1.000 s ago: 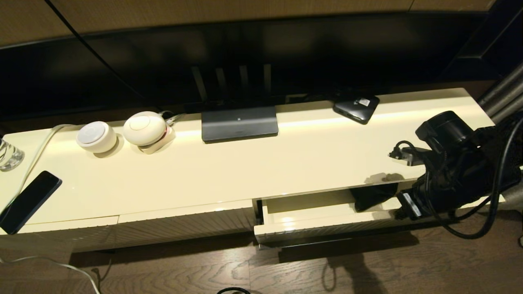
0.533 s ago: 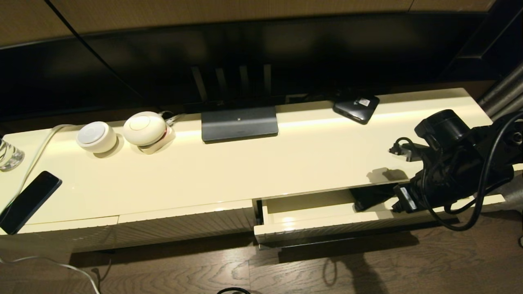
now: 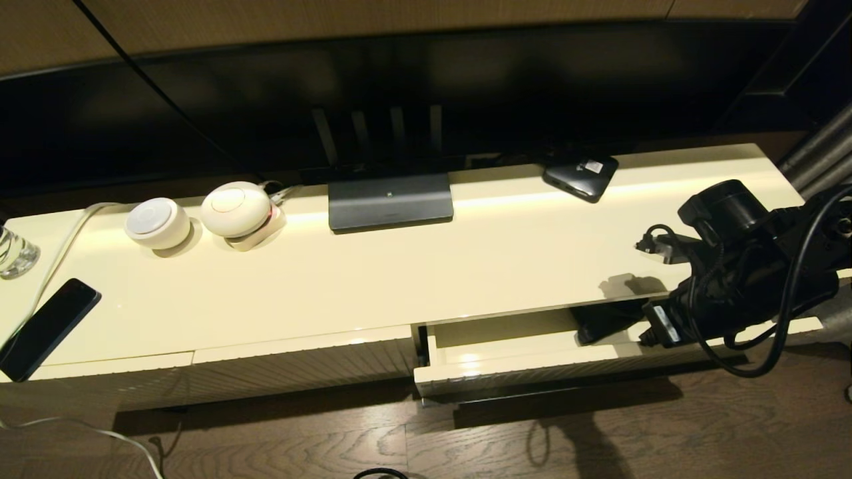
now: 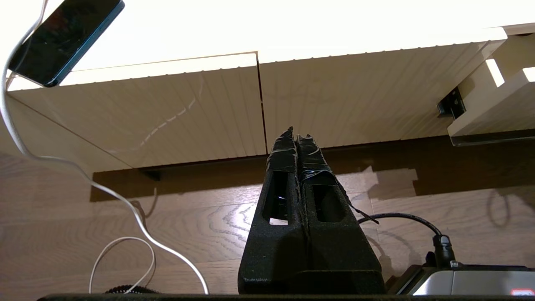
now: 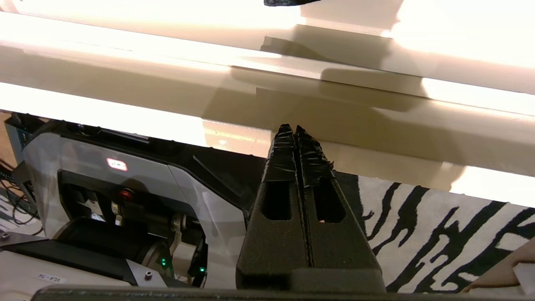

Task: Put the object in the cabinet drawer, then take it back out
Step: Open the drawer

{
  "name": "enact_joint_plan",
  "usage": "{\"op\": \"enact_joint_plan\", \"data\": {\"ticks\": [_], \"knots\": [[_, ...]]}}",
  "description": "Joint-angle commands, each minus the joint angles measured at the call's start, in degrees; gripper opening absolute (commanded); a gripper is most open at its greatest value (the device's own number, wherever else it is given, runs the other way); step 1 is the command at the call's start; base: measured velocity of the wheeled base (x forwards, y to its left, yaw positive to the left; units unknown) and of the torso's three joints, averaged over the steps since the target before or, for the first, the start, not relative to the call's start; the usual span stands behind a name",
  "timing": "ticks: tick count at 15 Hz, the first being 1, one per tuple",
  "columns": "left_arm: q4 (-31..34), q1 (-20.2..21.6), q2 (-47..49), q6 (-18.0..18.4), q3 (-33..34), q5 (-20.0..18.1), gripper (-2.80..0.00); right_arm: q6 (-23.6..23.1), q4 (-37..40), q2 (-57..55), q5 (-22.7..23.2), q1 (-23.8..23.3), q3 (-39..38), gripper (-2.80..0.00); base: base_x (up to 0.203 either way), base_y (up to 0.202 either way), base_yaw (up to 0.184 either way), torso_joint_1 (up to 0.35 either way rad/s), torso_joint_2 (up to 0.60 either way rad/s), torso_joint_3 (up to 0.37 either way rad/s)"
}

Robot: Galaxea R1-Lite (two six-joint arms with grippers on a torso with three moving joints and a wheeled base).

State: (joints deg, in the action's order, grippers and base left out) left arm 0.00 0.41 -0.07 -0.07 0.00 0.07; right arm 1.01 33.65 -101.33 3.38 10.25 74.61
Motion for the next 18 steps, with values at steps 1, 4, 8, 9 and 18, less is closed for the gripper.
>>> {"op": "enact_joint_plan", "data": {"ticks": [1,4,8,9,18], "knots": [[0.0,0.0,0.1,0.0,0.2,0.0,-2.8,-0.1,0.6,2.0,0.2,0.0,-0.9,-2.8,0.0,0.0,0.0,0.0,0.0,0.0],[0.0,0.0,0.1,0.0,0.2,0.0,-2.8,-0.8,5.5,7.6,0.5,0.3,-4.7,-2.8,0.0,0.0,0.0,0.0,0.0,0.0],[-0.1,0.0,0.1,0.0,0.2,0.0,-2.8,-0.7,9.1,10.8,1.5,0.4,-6.2,-2.8,0.0,0.0,0.0,0.0,0.0,0.0],[-0.1,0.0,0.1,0.0,0.2,0.0,-2.8,-0.7,9.0,10.1,1.5,0.1,-5.5,-2.8,0.0,0.0,0.0,0.0,0.0,0.0],[0.0,0.0,0.1,0.0,0.2,0.0,-2.8,0.2,-4.6,2.9,-0.6,-1.9,-5.4,-2.8,0.0,0.0,0.0,0.0,0.0,0.0]]}}
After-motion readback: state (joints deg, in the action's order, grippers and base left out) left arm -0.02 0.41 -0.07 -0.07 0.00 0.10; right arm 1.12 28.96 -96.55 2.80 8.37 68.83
